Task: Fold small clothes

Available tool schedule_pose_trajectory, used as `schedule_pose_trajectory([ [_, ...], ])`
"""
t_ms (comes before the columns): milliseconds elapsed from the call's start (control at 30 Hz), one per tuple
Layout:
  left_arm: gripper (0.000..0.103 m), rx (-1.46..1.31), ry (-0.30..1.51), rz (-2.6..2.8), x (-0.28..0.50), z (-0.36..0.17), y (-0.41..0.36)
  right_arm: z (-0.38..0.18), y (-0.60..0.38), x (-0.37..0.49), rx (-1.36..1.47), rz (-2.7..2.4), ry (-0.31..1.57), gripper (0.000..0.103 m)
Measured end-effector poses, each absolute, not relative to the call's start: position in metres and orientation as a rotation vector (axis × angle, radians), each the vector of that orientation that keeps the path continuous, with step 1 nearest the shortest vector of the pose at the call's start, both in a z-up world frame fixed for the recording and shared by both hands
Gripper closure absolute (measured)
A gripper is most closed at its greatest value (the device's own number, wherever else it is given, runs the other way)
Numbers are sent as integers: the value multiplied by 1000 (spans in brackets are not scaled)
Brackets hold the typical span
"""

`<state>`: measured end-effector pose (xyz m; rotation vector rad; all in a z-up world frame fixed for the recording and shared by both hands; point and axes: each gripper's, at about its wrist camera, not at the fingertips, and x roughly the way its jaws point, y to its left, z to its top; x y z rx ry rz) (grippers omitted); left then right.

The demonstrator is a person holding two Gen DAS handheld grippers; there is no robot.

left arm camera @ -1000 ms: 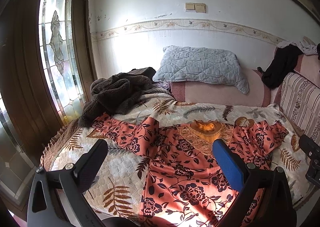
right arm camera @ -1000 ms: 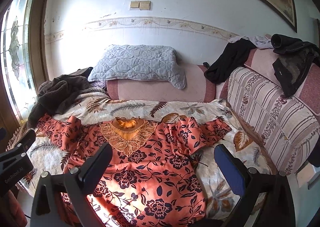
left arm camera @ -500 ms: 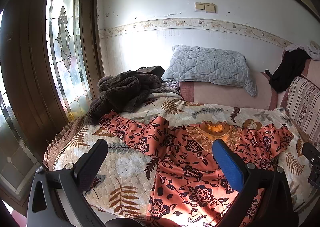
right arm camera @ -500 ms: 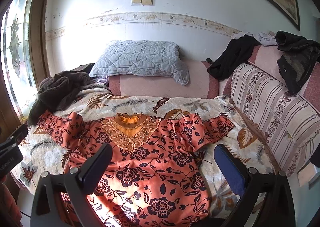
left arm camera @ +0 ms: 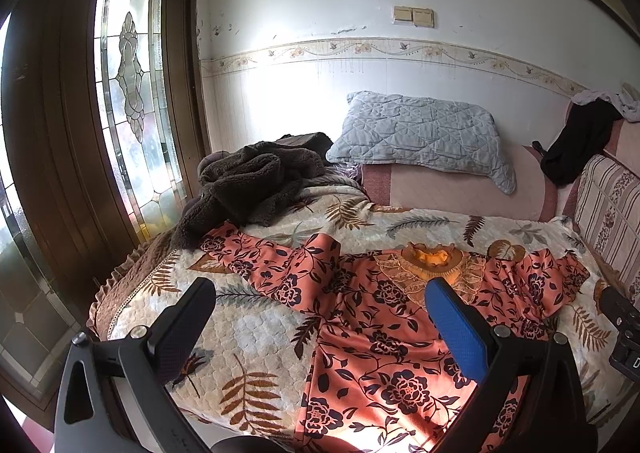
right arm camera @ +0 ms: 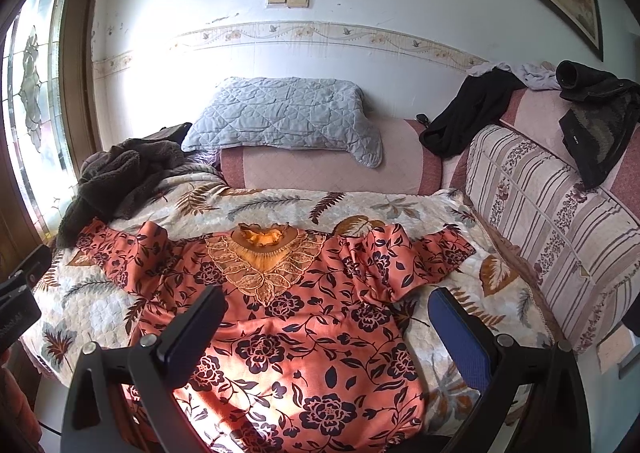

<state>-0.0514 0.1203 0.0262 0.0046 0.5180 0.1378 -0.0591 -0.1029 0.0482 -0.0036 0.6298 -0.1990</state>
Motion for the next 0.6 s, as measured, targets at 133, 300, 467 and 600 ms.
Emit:
schedule_pose_trajectory([
  [133, 0, 4, 519, 141, -50, 27, 123, 46, -102, -58, -2, -197, 631, 0],
  [300, 0, 4, 520, 155, -48, 26, 128, 46, -100, -49, -2, -190, 629, 0],
  [467, 0, 4, 522, 177, -45, 23, 133, 46, -96, -37, -4, -177, 630, 0],
  [600, 0, 2, 520, 201, -44, 23, 140, 43, -90, -29, -5, -162, 635, 0],
])
